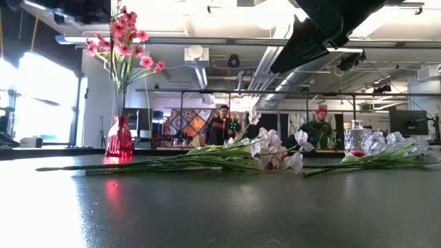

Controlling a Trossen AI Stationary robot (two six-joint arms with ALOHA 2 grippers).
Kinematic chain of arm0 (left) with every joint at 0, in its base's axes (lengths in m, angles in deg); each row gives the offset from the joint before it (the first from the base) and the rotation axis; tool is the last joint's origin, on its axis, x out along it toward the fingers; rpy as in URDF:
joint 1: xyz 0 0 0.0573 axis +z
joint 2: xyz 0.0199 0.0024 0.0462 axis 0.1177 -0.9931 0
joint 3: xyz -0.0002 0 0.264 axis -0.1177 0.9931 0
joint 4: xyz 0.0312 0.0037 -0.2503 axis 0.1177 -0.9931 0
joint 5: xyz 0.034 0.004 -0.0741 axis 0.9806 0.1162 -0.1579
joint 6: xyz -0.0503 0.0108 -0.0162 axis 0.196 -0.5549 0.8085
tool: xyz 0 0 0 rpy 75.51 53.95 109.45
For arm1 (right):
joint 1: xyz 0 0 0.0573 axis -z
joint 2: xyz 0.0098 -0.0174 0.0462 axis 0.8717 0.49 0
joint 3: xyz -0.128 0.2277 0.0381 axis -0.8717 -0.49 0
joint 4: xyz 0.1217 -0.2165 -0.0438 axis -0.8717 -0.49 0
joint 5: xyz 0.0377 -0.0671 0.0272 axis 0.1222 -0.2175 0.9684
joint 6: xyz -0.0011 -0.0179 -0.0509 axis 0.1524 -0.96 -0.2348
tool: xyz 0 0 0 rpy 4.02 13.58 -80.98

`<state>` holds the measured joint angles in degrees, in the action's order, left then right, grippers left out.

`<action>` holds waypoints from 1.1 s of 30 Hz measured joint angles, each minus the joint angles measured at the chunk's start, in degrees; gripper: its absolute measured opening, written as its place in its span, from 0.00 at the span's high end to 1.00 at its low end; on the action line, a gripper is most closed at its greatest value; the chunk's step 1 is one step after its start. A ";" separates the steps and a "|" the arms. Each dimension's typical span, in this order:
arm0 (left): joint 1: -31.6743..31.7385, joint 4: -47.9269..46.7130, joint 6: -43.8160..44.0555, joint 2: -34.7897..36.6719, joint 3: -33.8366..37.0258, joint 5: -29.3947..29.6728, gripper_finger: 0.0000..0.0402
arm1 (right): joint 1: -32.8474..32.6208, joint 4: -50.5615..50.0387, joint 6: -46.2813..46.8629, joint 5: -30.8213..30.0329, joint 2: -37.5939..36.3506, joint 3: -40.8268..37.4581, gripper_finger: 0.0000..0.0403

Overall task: Sort flowers into vase by color
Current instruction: Put the pink flower into the red vase

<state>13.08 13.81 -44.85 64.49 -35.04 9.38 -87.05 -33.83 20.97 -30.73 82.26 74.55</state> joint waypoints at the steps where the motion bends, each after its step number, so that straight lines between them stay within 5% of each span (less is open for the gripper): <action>1: 1.41 1.71 -0.22 0.09 1.50 -1.02 1.00 | 0.00 -0.15 -0.02 0.00 0.00 0.00 0.59; 13: 16.00 27.21 6.30 1.10 22.20 -12.98 1.00 | 0.00 -2.70 0.22 0.07 0.00 0.00 0.59; 33: 24.95 34.08 10.31 -13.29 23.36 -21.47 1.00 | 3.17 -2.70 -0.04 -0.47 0.00 0.00 0.59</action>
<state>38.03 47.88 -34.55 51.20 -11.68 -12.10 -83.88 -36.54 20.92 -31.20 82.26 74.55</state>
